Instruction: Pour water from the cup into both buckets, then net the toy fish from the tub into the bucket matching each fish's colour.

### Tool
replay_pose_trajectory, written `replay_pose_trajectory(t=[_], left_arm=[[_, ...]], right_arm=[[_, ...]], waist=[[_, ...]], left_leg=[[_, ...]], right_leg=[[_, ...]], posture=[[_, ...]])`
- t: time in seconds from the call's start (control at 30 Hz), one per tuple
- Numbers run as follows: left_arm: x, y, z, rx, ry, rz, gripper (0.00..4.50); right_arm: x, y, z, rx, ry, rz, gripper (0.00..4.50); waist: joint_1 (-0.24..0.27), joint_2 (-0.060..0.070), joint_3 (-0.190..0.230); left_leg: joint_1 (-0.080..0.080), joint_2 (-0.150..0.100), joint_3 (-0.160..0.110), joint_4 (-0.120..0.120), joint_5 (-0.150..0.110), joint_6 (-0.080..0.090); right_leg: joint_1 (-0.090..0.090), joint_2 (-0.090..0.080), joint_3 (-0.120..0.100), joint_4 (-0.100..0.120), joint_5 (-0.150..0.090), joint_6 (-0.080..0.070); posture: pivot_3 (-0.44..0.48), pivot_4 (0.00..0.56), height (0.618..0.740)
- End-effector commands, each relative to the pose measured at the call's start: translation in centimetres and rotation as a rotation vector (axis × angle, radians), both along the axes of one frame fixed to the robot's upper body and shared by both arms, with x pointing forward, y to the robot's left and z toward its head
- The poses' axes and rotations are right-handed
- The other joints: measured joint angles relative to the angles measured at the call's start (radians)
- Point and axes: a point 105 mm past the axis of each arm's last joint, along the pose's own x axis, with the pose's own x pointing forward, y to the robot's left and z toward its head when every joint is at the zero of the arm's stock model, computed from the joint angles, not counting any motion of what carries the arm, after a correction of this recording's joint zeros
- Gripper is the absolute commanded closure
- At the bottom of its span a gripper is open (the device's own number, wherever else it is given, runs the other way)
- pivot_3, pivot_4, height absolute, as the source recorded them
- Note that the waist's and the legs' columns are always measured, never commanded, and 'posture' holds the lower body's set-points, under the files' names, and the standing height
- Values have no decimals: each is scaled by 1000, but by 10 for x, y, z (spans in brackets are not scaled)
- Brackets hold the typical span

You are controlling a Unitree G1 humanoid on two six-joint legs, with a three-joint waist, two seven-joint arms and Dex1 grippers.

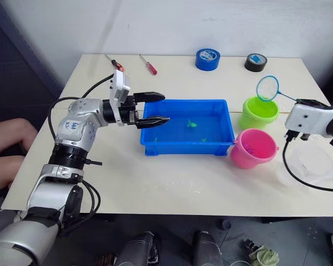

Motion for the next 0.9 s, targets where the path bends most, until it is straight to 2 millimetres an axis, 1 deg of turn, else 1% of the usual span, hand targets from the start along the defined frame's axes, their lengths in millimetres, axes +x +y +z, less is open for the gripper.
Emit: replay_pose_trajectory(t=[0.03,0.1,0.13,0.17,0.23,0.3,0.37,0.53,0.6,0.7,0.9], left_arm=[[-20,24,-25,170,21,-50,35],[-28,28,-32,184,34,-49,35],[-31,29,-32,182,37,-46,35],[-34,30,-34,172,44,-32,35],[-38,31,-36,163,51,-14,35],[-42,32,-40,154,57,7,35],[-47,32,-43,147,64,17,35],[-56,33,-47,142,73,53,35],[-58,35,-48,134,79,75,35],[-59,36,-48,131,80,93,35],[-60,35,-49,121,84,107,35]], right_arm=[[-9,49,30,201,51,177,4500],[-11,77,19,241,179,276,4500],[-13,85,14,247,226,303,4500],[-15,93,5,197,292,329,4500],[-17,100,-6,111,357,350,4500],[-16,101,-20,-3,422,360,4500],[-12,100,-27,-84,447,359,4500],[-4,95,-27,-195,461,362,4500],[-4,93,-31,-235,495,373,4500],[-5,93,-36,-228,539,395,4500],[-7,106,-40,-74,593,430,4500]], waist=[[-4,1,0],[-8,1,0],[-10,1,0],[-11,1,0],[-11,1,0],[-8,1,0],[5,1,0],[0,1,0],[-1,1,0],[-1,1,0],[0,1,0]], left_leg=[[0,0,0,0,0,0],[1,0,-1,0,0,0],[1,0,-1,0,0,0],[1,0,-3,0,0,0],[1,0,-4,0,0,0],[1,0,-4,0,0,0],[0,0,-5,1,0,0],[0,-1,-5,1,-1,1],[1,0,-5,1,-1,0],[1,0,-5,1,-1,0],[1,0,-5,1,-1,0]], right_leg=[[0,0,0,0,0,0],[0,0,0,1,0,0],[0,0,0,1,0,0],[0,0,1,0,0,0],[0,0,1,1,0,0],[0,0,1,1,0,0],[0,-1,1,1,0,0],[1,-1,1,0,0,0],[0,-1,1,1,0,0],[1,-1,1,1,0,0],[1,-1,1,1,0,0]], posture=[[0,150,740],[0,150,740],[0,150,740],[0,150,740],[0,150,740],[0,150,740],[0,150,740],[0,150,740],[0,150,740],[0,150,740],[0,150,740]])
